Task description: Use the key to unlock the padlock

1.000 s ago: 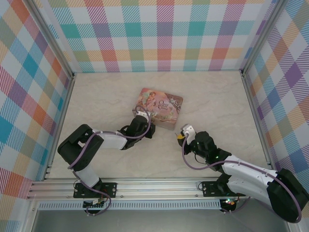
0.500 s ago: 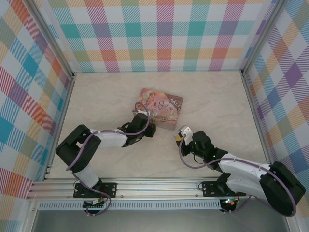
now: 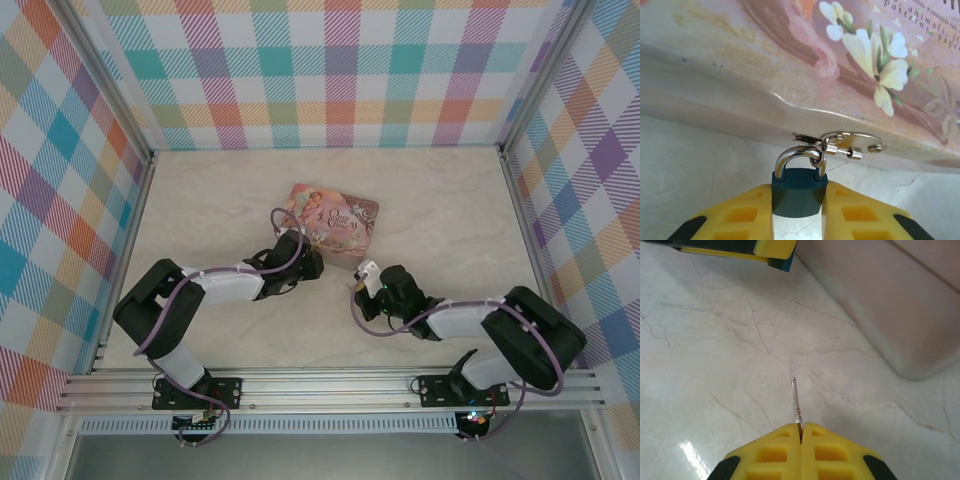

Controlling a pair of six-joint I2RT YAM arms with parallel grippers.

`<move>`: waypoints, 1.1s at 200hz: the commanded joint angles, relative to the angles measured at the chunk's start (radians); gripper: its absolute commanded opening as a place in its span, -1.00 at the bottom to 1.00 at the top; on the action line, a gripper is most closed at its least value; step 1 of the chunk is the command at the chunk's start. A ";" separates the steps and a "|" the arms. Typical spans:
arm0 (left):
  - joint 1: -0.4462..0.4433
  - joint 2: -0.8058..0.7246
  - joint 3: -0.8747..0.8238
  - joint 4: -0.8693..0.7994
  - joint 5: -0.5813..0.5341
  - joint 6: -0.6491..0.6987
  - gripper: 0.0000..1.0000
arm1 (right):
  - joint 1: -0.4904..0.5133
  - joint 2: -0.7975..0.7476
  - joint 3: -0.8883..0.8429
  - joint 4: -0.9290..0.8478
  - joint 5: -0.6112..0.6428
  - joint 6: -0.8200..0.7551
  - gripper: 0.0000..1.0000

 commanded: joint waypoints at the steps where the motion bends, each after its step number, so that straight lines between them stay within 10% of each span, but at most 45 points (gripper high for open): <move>1: -0.008 -0.041 0.033 0.002 0.023 -0.076 -0.52 | -0.002 0.060 0.055 0.117 -0.049 -0.003 -0.94; 220: -0.010 -0.020 0.025 0.046 0.014 -0.217 -0.62 | 0.023 0.291 0.151 0.241 -0.057 0.053 -0.94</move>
